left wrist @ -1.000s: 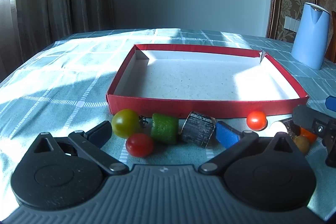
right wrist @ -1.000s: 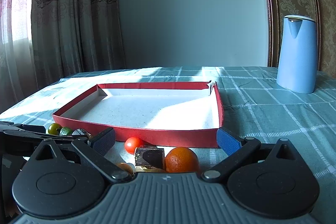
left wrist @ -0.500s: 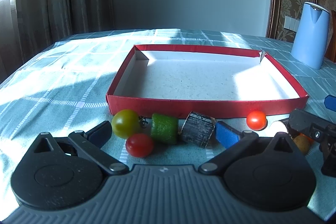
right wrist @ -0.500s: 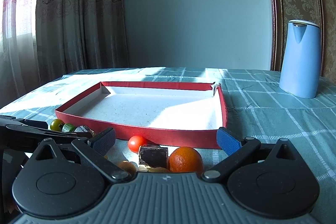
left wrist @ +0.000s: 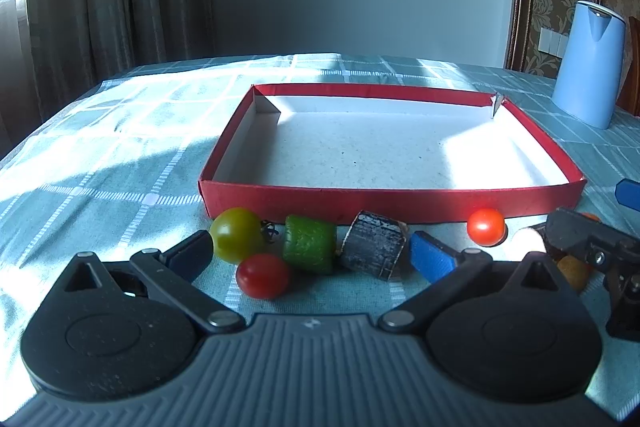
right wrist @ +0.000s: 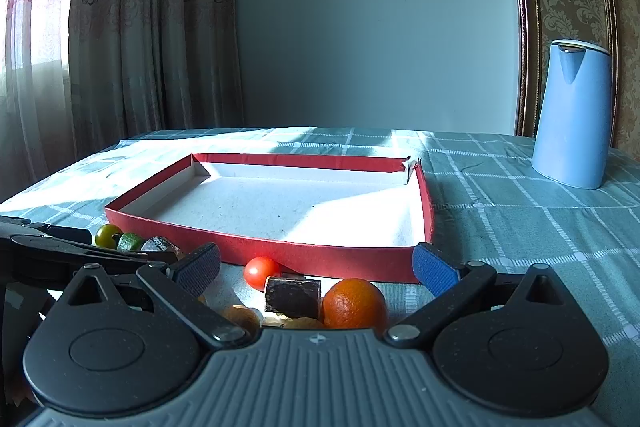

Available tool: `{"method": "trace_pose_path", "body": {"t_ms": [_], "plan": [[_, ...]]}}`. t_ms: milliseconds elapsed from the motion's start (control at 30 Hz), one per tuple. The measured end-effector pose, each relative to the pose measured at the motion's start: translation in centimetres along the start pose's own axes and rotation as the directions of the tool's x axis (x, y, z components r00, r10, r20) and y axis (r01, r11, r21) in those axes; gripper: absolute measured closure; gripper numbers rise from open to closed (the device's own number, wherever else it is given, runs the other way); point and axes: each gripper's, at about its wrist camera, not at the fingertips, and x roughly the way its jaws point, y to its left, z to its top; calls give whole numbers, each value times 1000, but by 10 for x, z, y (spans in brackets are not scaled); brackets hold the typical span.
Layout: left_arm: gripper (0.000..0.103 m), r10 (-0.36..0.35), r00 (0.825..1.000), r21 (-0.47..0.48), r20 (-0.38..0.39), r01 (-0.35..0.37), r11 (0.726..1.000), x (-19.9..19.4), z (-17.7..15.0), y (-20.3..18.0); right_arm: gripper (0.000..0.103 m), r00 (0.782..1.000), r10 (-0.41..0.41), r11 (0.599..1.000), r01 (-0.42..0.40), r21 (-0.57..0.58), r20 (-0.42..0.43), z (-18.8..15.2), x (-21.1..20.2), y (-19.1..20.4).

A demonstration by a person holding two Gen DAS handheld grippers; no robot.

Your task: Organize fruits

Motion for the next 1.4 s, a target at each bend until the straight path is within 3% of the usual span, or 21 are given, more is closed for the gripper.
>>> {"method": "trace_pose_path", "body": {"t_ms": [1100, 1400], "plan": [[0, -6, 1000, 9, -9, 6, 1000, 2, 0, -2, 0, 1000, 12, 1000, -12, -23, -17, -1, 1, 6], [0, -10, 1000, -8, -19, 10, 1000, 3, 0, 2, 0, 1000, 10, 1000, -10, -6, -14, -3, -13, -8]]}}
